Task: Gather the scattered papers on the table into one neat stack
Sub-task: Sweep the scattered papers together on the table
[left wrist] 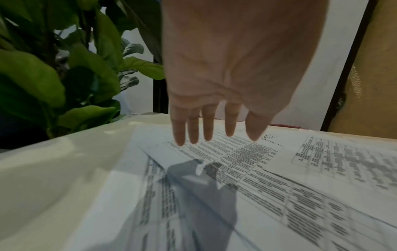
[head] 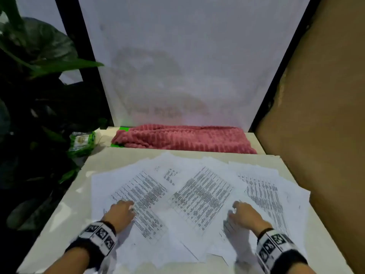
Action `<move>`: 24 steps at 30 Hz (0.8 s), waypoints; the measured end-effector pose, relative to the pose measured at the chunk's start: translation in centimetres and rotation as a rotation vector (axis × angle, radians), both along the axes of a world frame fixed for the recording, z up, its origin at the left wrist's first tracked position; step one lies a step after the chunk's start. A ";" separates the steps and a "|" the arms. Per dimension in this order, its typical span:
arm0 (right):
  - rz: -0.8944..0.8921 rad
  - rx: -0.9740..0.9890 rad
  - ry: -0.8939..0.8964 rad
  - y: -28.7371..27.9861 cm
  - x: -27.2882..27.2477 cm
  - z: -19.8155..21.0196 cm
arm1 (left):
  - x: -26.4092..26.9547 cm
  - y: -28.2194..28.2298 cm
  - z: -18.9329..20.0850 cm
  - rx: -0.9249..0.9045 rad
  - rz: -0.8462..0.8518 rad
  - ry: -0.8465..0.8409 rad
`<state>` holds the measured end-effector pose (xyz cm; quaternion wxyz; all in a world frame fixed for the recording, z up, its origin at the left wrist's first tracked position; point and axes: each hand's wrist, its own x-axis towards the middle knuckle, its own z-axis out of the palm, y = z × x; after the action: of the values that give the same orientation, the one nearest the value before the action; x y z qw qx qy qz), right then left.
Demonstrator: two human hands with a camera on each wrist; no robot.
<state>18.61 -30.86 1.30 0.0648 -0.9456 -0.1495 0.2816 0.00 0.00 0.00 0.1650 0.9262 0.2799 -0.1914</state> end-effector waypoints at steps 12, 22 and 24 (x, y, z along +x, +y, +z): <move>-0.007 -0.089 0.060 0.7 5.2 -2.6 | 4.1 3.5 -5.6 0.116 0.030 0.192; -0.151 -0.090 -0.039 0.8 5.8 -4.2 | 3.2 5.3 -6.8 0.163 0.126 0.072; -0.164 -0.127 -0.061 0.6 5.5 -4.5 | 2.8 5.1 -6.8 0.154 0.174 0.040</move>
<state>24.12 -30.29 -3.16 0.0231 -0.9650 -0.0555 0.2552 2.79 5.05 -6.83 0.1038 0.9043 0.3762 -0.1730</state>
